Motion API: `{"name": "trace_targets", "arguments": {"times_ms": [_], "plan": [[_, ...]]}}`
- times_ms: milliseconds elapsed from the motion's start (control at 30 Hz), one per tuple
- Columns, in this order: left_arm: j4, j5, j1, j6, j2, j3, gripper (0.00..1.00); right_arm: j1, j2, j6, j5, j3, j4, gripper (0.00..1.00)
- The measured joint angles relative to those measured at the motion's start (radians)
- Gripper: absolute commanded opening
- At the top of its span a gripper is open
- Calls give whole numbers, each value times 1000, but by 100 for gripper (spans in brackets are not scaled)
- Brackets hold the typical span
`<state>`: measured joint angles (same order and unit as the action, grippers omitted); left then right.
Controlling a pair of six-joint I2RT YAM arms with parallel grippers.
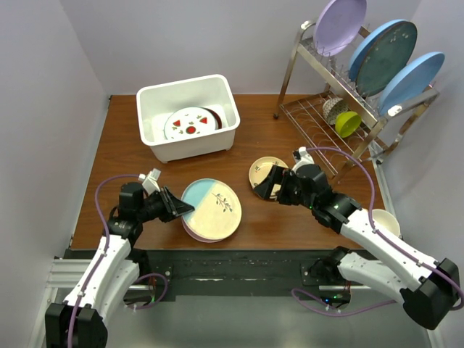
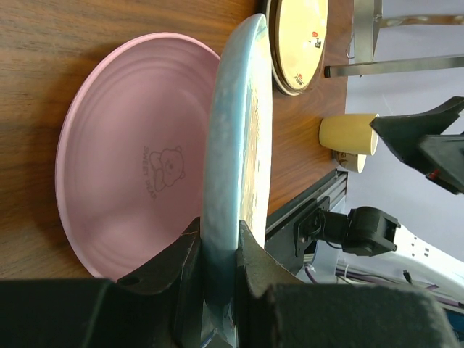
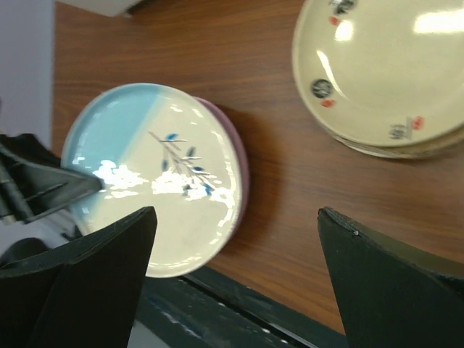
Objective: Place the plates into the plastic bin on the countertop
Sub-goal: Place the plate in the plastic bin.
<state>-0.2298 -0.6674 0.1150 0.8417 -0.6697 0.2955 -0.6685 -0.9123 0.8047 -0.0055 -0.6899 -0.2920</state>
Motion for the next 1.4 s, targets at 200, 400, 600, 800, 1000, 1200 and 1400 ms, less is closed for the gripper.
{"name": "trace_targets", "arguments": {"times_ms": [200, 400, 600, 800, 1000, 1200, 1400], "plan": [[2, 0, 5, 0, -6, 0, 0, 0, 3, -50, 98, -2, -137, 97], [-1, 1, 5, -2, -58, 30, 0, 0, 3, -69, 127, -2, -172, 97], [5, 2, 5, -16, -147, 145, 0, 0, 2, -77, 127, -2, -172, 97], [15, 1, 6, -25, -240, 269, 0, 0, -4, -83, 127, -2, -172, 98], [32, -2, 6, -34, -336, 392, 0, 0, -12, -84, 127, -2, -173, 99], [43, -7, 6, -35, -410, 493, 0, 0, -10, -97, 124, -2, -172, 99], [42, -9, 6, -50, -499, 611, 0, 0, -10, -104, 123, -2, -172, 99]]}}
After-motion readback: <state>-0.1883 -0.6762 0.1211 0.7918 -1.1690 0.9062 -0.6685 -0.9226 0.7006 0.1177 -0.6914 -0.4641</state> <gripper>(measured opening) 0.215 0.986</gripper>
